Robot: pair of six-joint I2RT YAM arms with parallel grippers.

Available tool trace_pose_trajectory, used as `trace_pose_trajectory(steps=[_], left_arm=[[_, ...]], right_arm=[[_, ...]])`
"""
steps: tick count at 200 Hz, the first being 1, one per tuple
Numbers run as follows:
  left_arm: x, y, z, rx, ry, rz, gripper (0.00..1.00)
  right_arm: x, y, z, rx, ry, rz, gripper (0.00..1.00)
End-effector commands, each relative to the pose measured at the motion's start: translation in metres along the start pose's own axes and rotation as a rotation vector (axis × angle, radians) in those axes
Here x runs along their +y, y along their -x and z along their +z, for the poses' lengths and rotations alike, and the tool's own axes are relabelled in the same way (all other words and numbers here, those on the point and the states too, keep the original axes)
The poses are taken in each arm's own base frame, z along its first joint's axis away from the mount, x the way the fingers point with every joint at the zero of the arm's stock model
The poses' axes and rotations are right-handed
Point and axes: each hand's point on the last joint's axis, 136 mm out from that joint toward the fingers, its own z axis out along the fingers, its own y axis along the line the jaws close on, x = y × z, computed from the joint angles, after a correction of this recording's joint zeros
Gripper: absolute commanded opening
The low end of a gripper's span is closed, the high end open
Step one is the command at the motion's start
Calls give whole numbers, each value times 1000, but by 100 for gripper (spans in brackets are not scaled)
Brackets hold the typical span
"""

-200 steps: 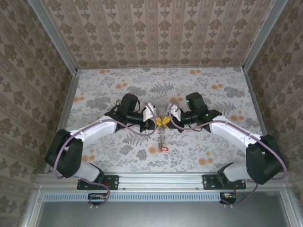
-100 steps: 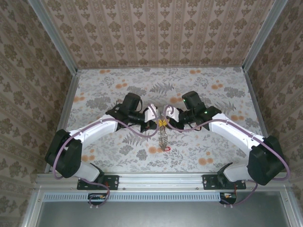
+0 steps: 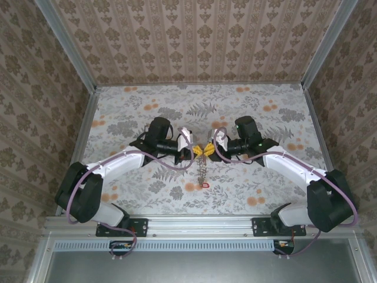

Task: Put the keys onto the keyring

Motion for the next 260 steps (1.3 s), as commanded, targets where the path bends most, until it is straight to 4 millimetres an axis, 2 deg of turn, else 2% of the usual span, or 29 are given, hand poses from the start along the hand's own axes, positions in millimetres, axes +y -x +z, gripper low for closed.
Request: trace_pose_trajectory(steps=[1, 17, 37, 66, 99, 120, 172, 206, 260], left_arm=[[-7, 26, -8, -79, -24, 56, 0], [-6, 25, -8, -77, -17, 58, 0], [-5, 27, -10, -87, -7, 64, 0], [-5, 31, -11, -106, -5, 70, 0], [-4, 27, -10, -103, 3, 66, 0], [-4, 26, -11, -97, 9, 63, 0], [-4, 23, -11, -79, 16, 65, 0], [-4, 26, -11, -84, 8, 64, 0], [-6, 30, -11, -92, -6, 63, 0]], right_arm=[[3, 9, -2, -52, 21, -11, 22], [2, 8, -3, -36, 13, -3, 17], [-2, -5, -1, 15, -4, 21, 10], [-5, -23, 3, 40, -11, 71, 11], [-10, -23, 1, 46, -46, 91, 14], [-9, -15, -6, 52, -56, 79, 22], [5, 25, -22, -61, -20, -22, 37], [4, 31, -18, -88, 10, -45, 37], [-2, 33, -10, -101, 31, -55, 29]])
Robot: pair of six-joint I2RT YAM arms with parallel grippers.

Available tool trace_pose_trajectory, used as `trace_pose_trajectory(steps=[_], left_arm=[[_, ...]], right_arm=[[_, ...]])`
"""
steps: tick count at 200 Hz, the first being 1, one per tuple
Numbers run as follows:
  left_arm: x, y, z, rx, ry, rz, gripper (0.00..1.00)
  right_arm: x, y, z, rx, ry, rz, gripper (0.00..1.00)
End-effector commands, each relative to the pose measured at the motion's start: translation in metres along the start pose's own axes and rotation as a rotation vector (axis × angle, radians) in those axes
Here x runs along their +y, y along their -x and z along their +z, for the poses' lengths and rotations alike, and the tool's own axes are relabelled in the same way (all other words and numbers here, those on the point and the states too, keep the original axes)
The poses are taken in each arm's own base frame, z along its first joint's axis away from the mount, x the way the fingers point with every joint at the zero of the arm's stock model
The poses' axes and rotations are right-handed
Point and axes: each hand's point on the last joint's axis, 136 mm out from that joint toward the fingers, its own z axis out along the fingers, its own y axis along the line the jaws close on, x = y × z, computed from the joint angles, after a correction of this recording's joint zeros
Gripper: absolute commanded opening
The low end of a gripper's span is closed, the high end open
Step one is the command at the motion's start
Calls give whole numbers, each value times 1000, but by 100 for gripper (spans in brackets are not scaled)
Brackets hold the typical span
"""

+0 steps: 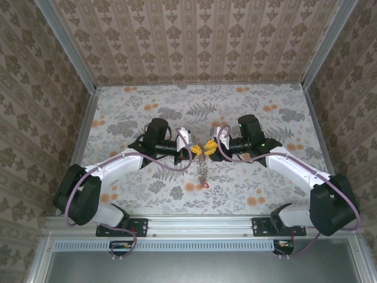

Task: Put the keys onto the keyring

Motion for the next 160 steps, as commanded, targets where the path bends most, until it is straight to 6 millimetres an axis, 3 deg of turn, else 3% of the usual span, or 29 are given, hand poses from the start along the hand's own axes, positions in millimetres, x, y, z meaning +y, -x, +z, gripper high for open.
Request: trace_pose_trajectory(steps=[1, 72, 110, 132, 160], left_arm=[[-5, 25, -6, -60, -26, 56, 0], [-6, 28, -7, -69, -34, 61, 0], [-6, 26, -7, -63, -27, 56, 0], [-1, 20, -8, -23, 10, 54, 17], [3, 8, -8, 84, 46, 70, 21]], right_arm=[[-2, 17, 1, -50, 27, -58, 29], [-6, 10, 9, -35, 40, -43, 24], [-7, 8, 11, -19, 26, -41, 6], [-5, 5, 12, 49, -1, -73, 2], [-3, 2, 13, 126, -21, -83, 1]])
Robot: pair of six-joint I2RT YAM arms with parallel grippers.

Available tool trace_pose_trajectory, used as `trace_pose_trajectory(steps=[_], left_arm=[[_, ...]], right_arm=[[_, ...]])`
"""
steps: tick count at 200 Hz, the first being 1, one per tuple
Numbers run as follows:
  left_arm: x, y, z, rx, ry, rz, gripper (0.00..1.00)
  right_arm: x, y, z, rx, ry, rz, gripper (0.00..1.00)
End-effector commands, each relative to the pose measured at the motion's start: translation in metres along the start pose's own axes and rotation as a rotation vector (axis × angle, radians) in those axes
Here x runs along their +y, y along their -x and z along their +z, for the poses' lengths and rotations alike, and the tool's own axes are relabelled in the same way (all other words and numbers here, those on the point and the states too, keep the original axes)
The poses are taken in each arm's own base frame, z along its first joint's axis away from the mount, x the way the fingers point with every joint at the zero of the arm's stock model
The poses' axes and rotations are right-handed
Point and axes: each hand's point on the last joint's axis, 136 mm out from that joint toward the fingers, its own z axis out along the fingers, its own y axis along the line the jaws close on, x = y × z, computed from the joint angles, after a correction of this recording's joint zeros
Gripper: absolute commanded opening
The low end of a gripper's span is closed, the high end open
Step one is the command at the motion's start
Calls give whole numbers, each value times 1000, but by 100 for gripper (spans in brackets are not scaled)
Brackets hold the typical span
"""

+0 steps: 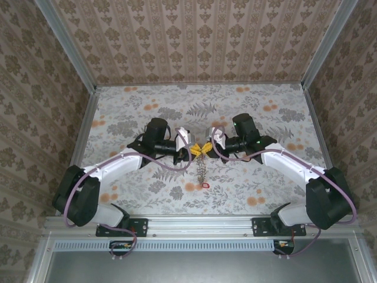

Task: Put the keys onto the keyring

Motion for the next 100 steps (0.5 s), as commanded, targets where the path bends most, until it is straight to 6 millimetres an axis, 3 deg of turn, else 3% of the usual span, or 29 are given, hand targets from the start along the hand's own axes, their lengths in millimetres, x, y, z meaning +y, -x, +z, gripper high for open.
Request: trace_pose_trajectory(steps=[1, 61, 100], left_arm=[[1, 10, -4, 53, 26, 69, 21], [2, -2, -3, 156, 34, 74, 20], [2, 4, -1, 140, 25, 81, 19]], right_arm=[[-3, 7, -2, 61, -37, -52, 0], [6, 16, -4, 90, -32, -86, 0], [10, 23, -6, 74, -20, -99, 0]])
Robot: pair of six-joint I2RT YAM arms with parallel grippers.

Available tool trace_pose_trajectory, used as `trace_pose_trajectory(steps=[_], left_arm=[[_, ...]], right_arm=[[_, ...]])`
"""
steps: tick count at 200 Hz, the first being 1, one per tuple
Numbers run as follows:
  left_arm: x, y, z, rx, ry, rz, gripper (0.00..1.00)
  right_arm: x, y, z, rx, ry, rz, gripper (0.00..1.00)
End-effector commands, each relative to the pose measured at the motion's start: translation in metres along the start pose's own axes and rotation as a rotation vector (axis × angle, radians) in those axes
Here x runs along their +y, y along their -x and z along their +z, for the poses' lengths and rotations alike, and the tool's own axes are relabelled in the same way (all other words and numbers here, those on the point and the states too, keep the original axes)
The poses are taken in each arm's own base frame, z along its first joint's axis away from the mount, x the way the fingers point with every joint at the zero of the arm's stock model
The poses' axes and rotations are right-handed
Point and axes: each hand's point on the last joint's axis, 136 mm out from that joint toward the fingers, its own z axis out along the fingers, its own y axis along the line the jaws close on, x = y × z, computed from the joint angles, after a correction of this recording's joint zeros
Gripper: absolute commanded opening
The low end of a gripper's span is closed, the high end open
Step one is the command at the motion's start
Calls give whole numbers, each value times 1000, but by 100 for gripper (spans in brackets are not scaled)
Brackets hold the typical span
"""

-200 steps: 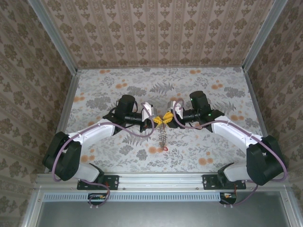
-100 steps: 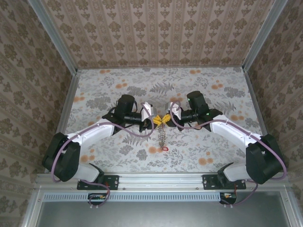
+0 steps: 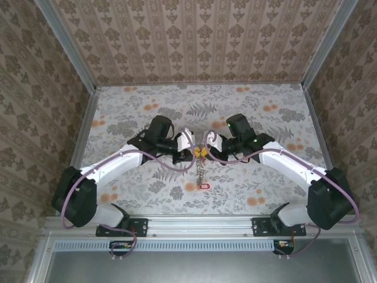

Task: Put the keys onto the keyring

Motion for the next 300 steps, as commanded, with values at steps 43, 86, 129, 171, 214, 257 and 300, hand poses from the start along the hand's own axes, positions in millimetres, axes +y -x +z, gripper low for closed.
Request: trace_pose_trajectory(steps=[43, 86, 129, 171, 214, 257, 300], left_arm=[[2, 11, -1, 0, -2, 41, 19], [0, 11, 0, -3, -16, 34, 18], [-1, 14, 0, -17, -28, 35, 0], [-2, 30, -6, -107, -30, 48, 0], [-5, 43, -17, -217, -39, 49, 0], [-9, 42, -18, -238, -60, 40, 0], [-10, 43, -17, -241, -68, 37, 0]], right_arm=[[4, 34, -15, -85, -5, -76, 0], [5, 38, -17, -119, -5, -79, 0], [6, 39, -17, -128, -2, -83, 1], [-1, 22, -12, -95, -17, -39, 15], [-9, 11, -10, -155, 3, 51, 19], [-11, 13, -10, -194, 13, 71, 19], [-11, 23, -13, -229, 30, 65, 24]])
